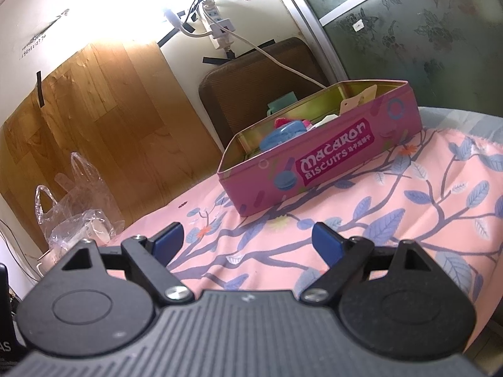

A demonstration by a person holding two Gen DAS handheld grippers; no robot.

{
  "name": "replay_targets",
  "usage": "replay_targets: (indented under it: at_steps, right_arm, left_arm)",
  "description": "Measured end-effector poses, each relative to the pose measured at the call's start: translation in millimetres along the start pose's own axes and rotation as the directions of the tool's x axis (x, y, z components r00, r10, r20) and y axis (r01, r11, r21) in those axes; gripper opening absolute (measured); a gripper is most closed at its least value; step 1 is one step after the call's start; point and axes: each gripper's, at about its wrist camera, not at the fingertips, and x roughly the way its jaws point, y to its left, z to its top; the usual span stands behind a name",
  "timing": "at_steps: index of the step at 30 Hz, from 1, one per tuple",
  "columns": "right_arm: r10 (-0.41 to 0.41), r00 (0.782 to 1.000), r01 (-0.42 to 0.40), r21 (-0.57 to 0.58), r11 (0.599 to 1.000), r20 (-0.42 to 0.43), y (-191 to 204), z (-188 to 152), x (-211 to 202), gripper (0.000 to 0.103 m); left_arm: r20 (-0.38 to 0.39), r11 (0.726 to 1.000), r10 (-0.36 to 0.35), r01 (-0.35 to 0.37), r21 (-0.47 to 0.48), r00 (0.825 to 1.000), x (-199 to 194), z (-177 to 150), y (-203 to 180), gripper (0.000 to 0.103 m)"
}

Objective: Organize soft objects

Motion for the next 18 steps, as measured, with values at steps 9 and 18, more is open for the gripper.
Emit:
replay_targets:
  at_steps: [9,18]
  right_arm:
    - [0.000,1.000,0.000,0.001,1.000,-0.001,-0.7,-0.4,0.0,0.091]
    - [-0.002,1.000,0.002,-0.005,1.000,-0.003,0.3,-2.7,0.5,0.091]
  left_arm:
    - [-0.002,1.000,0.002,-0.002,-0.001,1.000,-0.8,-0.3,-3.3,0.103]
    - [0.009,0.999,-0.045,0.045,-0.013,0.999,-0.6,-2.1,-1.5,0.103]
